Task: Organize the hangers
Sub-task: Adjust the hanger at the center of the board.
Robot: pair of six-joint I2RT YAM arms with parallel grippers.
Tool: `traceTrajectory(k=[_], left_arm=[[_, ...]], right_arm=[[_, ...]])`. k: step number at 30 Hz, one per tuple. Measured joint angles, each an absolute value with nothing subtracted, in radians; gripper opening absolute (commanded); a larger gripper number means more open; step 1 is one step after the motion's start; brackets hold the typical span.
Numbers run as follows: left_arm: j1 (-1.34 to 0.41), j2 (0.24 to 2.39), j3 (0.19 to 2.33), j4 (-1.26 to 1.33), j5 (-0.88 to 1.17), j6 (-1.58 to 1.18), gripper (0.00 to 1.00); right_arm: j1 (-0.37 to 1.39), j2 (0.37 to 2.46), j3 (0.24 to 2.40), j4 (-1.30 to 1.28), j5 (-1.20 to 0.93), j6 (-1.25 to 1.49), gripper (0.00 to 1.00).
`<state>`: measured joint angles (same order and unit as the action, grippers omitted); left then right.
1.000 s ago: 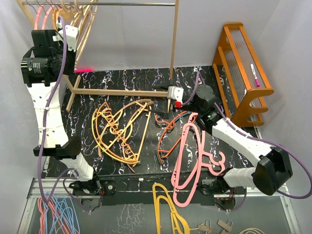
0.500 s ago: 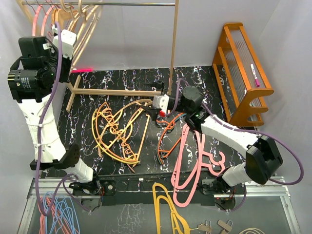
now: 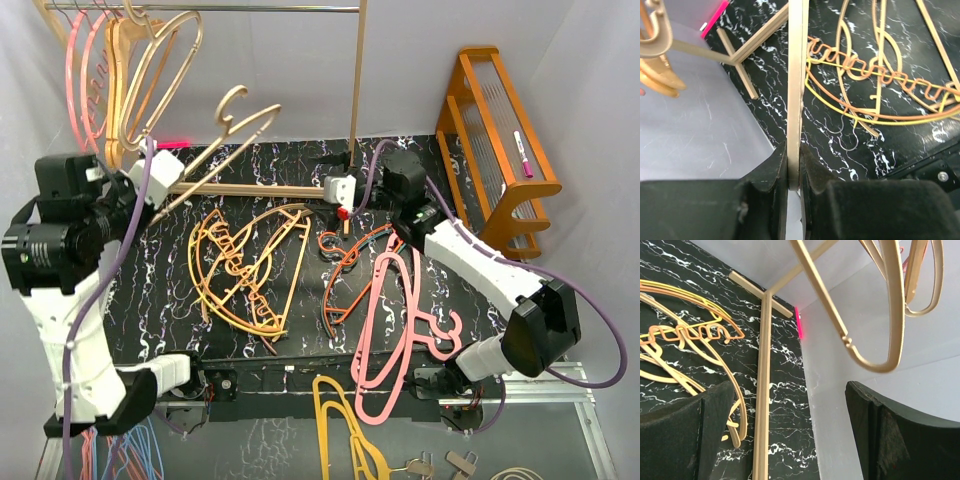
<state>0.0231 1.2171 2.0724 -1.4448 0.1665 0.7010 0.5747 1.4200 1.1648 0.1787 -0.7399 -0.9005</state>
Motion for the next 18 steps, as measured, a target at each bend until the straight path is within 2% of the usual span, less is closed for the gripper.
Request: traceTrajectory(k=[6, 13, 18], left_arm=[[0.023, 1.078, 1.92, -1.449, 0.315, 0.842, 0.0], [0.022, 1.079, 1.839, -1.451, 0.371, 0.93, 0.0], [0.022, 1.106, 1.83, -1.448, 0.387, 0.955, 0.0]], right_arm=[[0.534, 1.42, 1.253, 0.078, -0.842, -0.843, 0.98], [0.535, 1.431, 1.282, 0.111, -0.863, -0.796, 1.0], [0.535, 1.469, 1.323, 0.124, -0.892, -0.768, 0.91]])
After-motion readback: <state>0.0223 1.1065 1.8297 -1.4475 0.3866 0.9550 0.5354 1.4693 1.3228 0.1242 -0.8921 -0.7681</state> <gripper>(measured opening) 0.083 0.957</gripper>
